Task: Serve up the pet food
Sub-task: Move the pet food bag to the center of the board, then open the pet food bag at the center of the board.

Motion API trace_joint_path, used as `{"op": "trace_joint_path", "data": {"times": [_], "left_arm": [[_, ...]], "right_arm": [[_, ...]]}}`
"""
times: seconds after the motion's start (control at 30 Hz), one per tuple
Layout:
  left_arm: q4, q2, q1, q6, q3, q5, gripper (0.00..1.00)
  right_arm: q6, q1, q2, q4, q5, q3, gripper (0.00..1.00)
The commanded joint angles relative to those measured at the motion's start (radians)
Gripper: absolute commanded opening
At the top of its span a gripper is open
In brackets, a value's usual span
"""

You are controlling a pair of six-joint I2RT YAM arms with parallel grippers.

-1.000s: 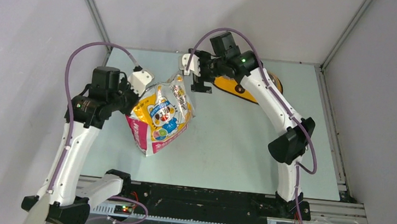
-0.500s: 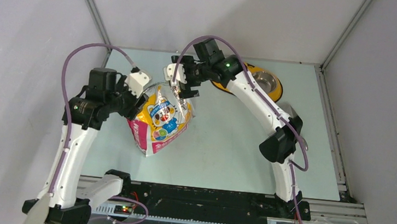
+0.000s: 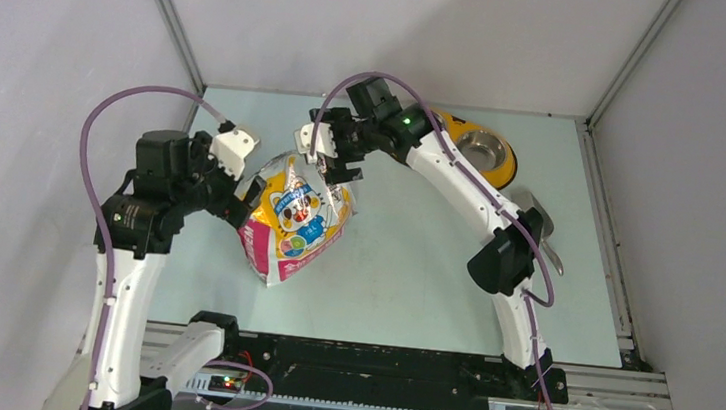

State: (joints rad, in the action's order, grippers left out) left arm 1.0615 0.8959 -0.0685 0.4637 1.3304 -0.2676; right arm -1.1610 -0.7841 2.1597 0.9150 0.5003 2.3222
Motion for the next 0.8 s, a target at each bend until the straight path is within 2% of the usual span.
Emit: {"op": "trace_joint_path", "data": {"times": [0.0, 0.27, 0.43, 0.63, 0.77], "left_arm": [[0.03, 0.006, 0.006, 0.014, -0.006, -0.021, 1.0], [0.103, 0.012, -0.004, 0.058, -0.021, -0.063, 1.0], [0.104, 0.022, -0.015, 0.057, -0.035, -0.034, 1.0], [0.102, 0.025, -0.022, 0.063, -0.046, 0.023, 1.0], [0.114, 0.03, -0.025, 0.081, -0.056, 0.047, 0.99]], "right_arm": [[-0.003, 0.005, 0.007, 0.031, 0.0, 0.042, 0.98], [0.035, 0.032, 0.005, 0.059, 0.025, 0.04, 0.94], [0.048, 0.038, 0.006, 0.06, 0.023, 0.04, 0.92], [0.093, 0.039, 0.005, 0.028, 0.018, 0.04, 0.86], [0.129, 0.041, 0.014, -0.014, 0.003, 0.04, 0.78]]}}
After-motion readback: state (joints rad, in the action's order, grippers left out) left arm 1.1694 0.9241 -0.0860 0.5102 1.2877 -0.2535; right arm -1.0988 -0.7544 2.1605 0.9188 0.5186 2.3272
